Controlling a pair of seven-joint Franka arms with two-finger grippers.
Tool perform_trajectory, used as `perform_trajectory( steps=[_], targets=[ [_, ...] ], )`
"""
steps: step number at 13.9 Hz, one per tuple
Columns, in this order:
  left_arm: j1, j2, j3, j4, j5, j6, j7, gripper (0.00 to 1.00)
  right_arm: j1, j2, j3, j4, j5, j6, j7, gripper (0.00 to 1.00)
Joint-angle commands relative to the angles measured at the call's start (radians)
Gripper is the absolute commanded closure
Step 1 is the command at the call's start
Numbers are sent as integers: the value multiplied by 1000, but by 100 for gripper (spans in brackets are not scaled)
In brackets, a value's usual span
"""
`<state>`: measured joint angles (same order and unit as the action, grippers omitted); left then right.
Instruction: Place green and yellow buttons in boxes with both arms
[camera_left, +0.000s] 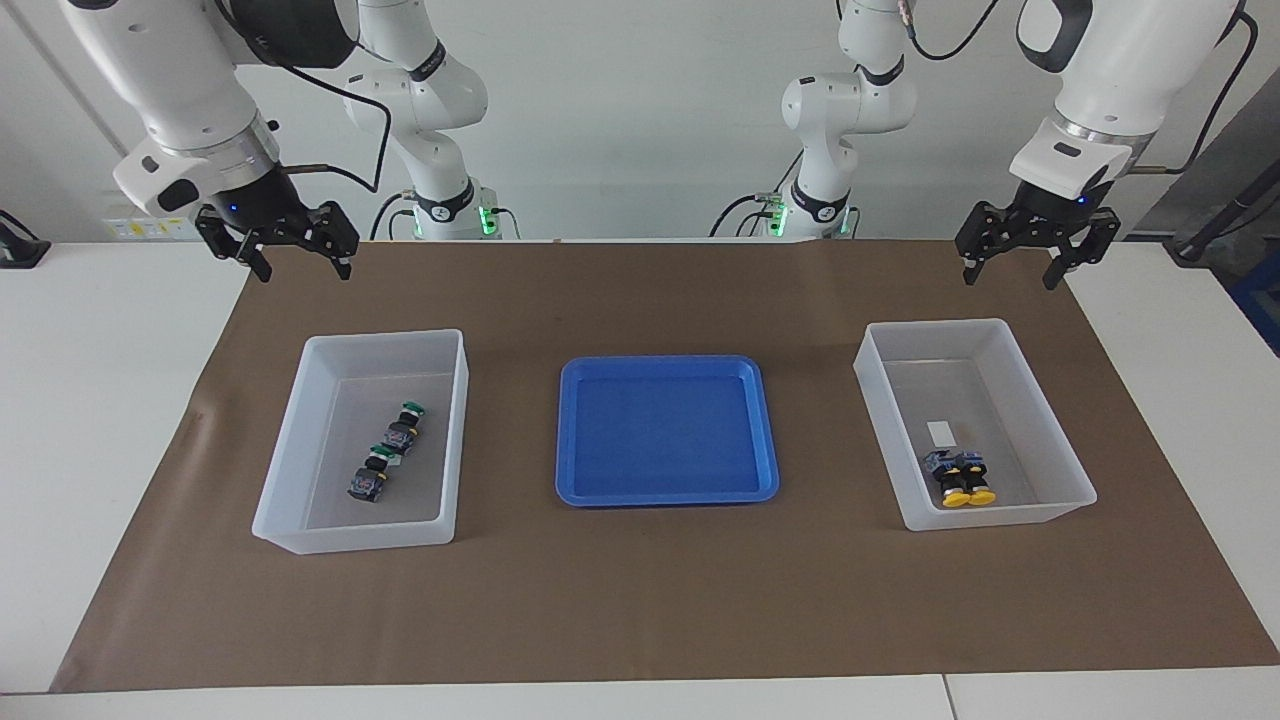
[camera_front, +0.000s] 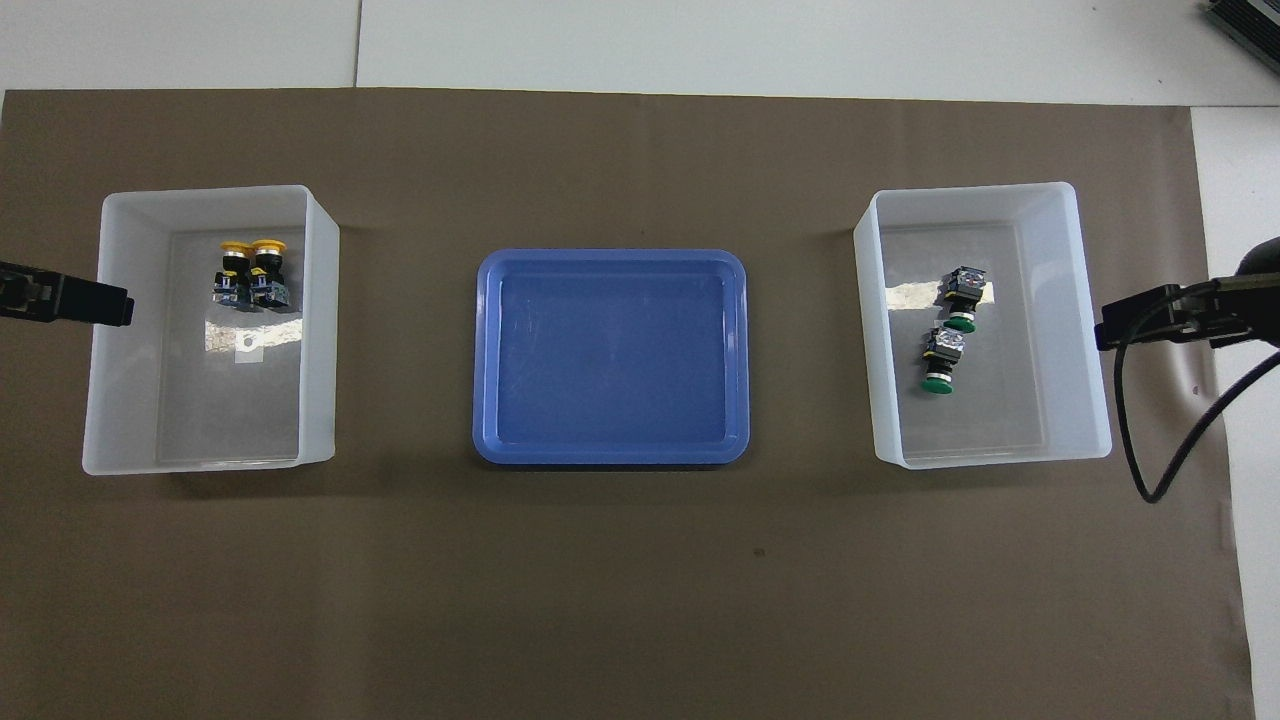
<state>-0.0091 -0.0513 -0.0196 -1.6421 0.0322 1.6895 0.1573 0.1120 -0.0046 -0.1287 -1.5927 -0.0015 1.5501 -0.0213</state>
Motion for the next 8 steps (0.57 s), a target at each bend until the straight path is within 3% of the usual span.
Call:
perform_trajectory(
  steps=[1,8],
  targets=[
    [49,-28,-5,-33,-34,-1,19,0,-5,-6,4,-3,6,-4,12,0],
    [40,-22,-6,-22,-50,-5,36,0,-5,-5,6,-3,6,-4,12,0]
  ],
)
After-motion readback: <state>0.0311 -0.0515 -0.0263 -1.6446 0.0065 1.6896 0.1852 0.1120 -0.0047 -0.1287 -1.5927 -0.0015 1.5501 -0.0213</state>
